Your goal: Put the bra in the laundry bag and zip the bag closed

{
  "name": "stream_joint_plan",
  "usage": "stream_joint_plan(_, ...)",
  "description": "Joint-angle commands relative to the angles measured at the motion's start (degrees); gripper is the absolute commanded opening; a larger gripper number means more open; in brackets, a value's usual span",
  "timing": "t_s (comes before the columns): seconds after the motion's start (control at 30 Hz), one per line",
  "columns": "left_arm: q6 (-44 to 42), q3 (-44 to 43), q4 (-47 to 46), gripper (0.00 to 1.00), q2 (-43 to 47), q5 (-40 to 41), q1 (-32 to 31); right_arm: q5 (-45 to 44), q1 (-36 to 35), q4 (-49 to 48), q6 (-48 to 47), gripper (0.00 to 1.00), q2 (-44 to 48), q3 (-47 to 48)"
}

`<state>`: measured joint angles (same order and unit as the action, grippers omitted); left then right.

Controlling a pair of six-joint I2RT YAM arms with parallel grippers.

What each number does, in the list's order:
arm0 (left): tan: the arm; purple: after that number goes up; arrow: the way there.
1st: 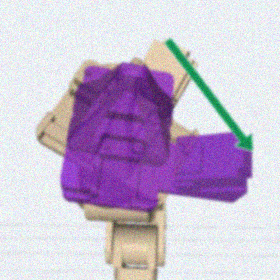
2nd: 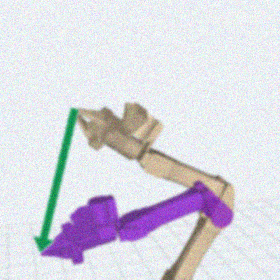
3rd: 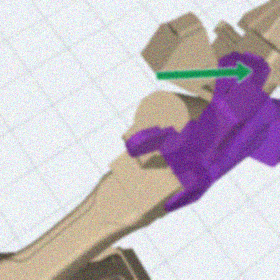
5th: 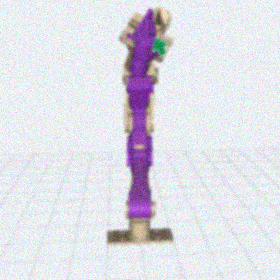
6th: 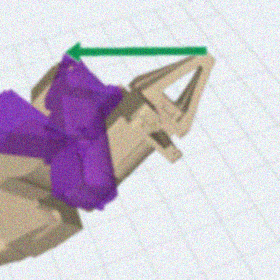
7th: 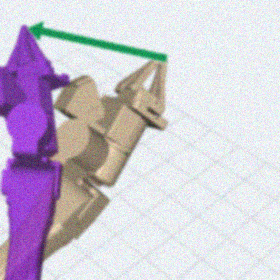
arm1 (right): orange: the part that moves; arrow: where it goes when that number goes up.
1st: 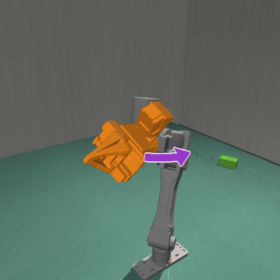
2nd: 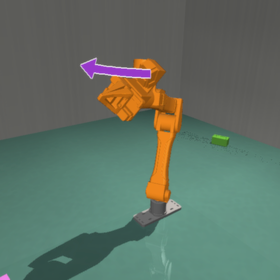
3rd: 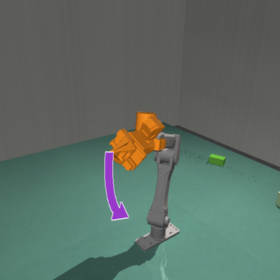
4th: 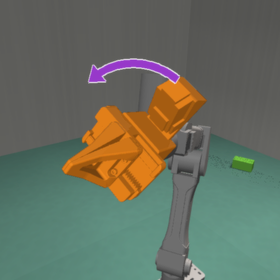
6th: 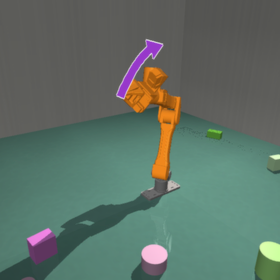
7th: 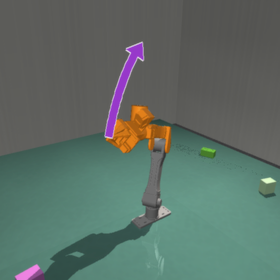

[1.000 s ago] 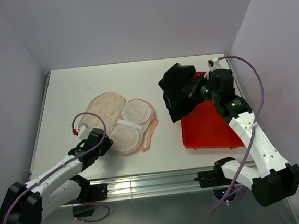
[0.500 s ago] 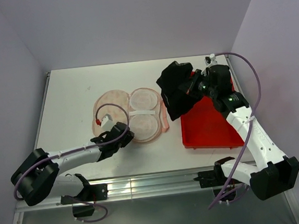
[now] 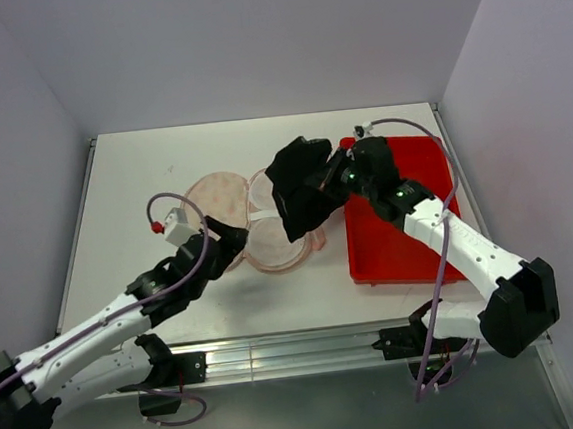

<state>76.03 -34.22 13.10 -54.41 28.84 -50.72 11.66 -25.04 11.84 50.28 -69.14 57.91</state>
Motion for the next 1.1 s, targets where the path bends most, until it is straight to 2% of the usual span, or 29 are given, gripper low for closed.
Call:
stream_joint_plan(0.0, -2.19, -4.44, 9.38, 0.79, 7.8, 7.19, -0.26, -6.37, -5.43, -6.47, 7.98, 0.0, -1.25, -0.26)
stream_joint_plan(0.17, -5.44, -9.28, 17.3, 0.81, 14.33, 12.38, -0.17, -13.4, -12.3, -11.56, 16.77, 0.0, -7.49, -1.13)
stream_joint_plan(0.4, -6.77, -11.92, 23.19, 0.84, 17.85, 15.02, -0.08, -18.77, -14.07, -19.91, 28.71, 0.0, -17.33, -3.41)
stream_joint_plan(0.47, -7.82, -12.01, 23.28, 0.84, 18.9, 15.63, -0.08, -21.76, -14.07, -20.97, 29.34, 0.0, -19.35, -4.12)
stream_joint_plan(0.67, -9.14, -12.1, 23.98, 0.87, 19.78, 16.25, -0.08, -21.07, -13.63, -22.64, 26.19, 0.0, -26.91, -1.57)
stream_joint_plan(0.97, -9.5, -10.78, 22.49, 0.88, 19.43, 15.11, -0.08, -23.53, -11.97, -19.57, 18.47, 0.0, -30.61, 0.8)
stream_joint_plan(1.07, -9.76, -10.87, 22.14, 0.88, 18.64, 14.67, -0.08, -23.26, -11.26, -17.65, 14.6, 0.06, -31.58, 2.99)
